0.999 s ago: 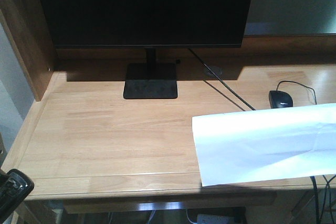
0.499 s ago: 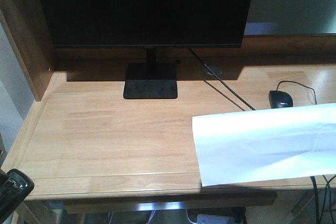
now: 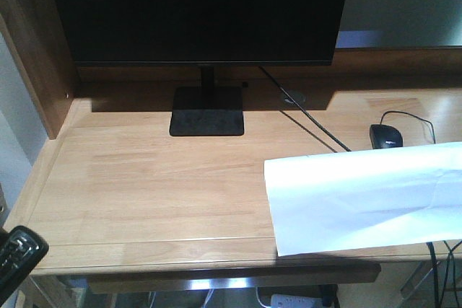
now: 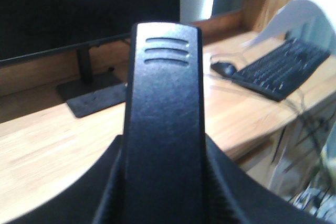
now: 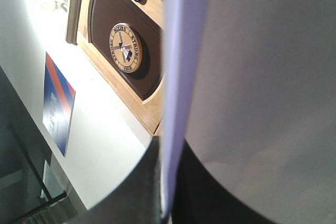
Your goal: Grab stapler and paper to desk for stapling
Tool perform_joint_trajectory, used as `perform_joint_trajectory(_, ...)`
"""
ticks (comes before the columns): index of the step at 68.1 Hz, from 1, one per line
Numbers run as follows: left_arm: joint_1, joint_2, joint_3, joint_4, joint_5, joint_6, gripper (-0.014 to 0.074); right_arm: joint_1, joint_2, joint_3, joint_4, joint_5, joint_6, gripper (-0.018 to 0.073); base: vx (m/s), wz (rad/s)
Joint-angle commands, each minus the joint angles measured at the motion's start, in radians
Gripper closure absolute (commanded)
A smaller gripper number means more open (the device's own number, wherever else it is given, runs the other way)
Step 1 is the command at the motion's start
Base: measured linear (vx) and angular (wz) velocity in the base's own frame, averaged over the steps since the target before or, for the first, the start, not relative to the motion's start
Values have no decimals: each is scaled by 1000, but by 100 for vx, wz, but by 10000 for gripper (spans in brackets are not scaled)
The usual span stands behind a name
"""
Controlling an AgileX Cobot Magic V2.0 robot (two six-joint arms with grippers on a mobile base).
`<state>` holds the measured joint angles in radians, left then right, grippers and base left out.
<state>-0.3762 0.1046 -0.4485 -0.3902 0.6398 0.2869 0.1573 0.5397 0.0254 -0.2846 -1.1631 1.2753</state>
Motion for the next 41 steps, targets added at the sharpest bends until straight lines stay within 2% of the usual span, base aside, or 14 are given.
perform_joint_trajectory(1,0,42,-38,-77,-189,-47,603,-1,2,23,13,-141,-13,561,0,0)
perform_joint_trajectory(23,0,333,-185,-86,-211,-5,603,-1,2,23,13,-141,-13,561,0,0)
perform_joint_trajectory(33,0,520,-262,-87,-166,85,603,-1,2,23,13,-141,-13,561,0,0)
perform_joint_trajectory(41,0,648,-305,-113,-155,122,603,-1,2,23,13,-141,-13,561,0,0)
